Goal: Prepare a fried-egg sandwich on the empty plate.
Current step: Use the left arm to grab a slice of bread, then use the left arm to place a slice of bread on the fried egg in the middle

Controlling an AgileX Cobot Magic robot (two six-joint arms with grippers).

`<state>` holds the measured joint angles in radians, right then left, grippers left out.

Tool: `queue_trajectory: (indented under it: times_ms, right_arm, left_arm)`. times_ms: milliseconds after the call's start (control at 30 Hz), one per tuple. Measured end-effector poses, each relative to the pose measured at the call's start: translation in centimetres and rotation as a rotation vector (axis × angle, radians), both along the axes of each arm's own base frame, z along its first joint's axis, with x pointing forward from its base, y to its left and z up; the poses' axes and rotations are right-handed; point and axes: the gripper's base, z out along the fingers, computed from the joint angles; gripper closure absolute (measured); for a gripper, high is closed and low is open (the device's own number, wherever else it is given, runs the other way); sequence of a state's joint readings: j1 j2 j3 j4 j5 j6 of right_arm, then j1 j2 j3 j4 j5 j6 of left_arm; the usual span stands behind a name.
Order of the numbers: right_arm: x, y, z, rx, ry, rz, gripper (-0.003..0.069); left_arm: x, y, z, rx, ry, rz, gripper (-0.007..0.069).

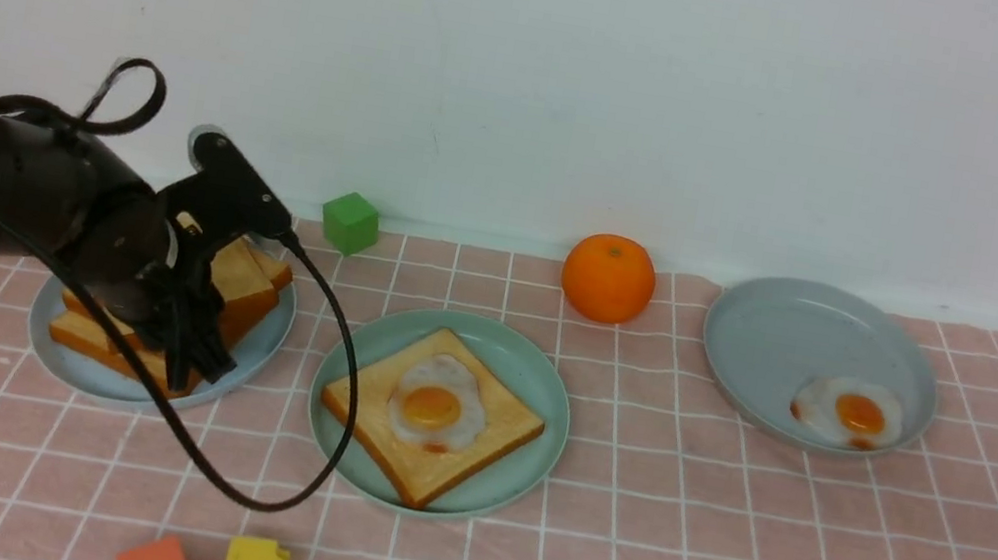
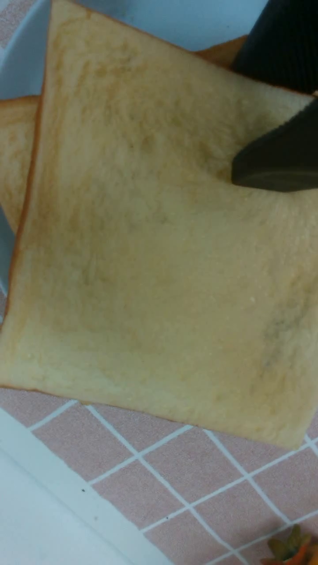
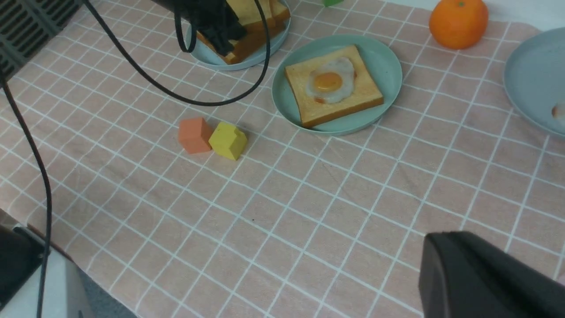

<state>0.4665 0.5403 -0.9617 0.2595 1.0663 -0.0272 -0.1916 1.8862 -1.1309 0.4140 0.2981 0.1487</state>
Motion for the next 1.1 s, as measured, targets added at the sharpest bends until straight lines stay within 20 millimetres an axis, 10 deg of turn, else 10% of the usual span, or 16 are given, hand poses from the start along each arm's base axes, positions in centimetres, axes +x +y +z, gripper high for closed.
queue_trajectory:
  times_ms: [300, 467, 700, 1100]
  right_arm:
    - [-0.1, 0.1, 0.0, 0.011, 0.006, 0.007, 0.0651]
    - [0.0, 0.1, 0.0, 0.008, 0.004, 0.005, 0.0651]
    - [0.0, -0.1, -0.1, -0.013, 0.000, -0.005, 0.0651]
    - [-0.2, -0.2, -0.5, -0.047, 0.042, 0.004, 0.0651]
  left_arm:
    - [-2.7, 0.1, 7.2, -0.147, -0.106, 0.142, 0.0529]
    - [-6.3, -4.8, 11.4, -0.273, -0.124, 0.060, 0.0529]
    - [-10.4, -14.0, 8.1, -0.278, 0.079, -0.118, 0.0529]
    - [-7.5, -16.2, 6.2, -0.156, 0.056, -0.164, 0.0529]
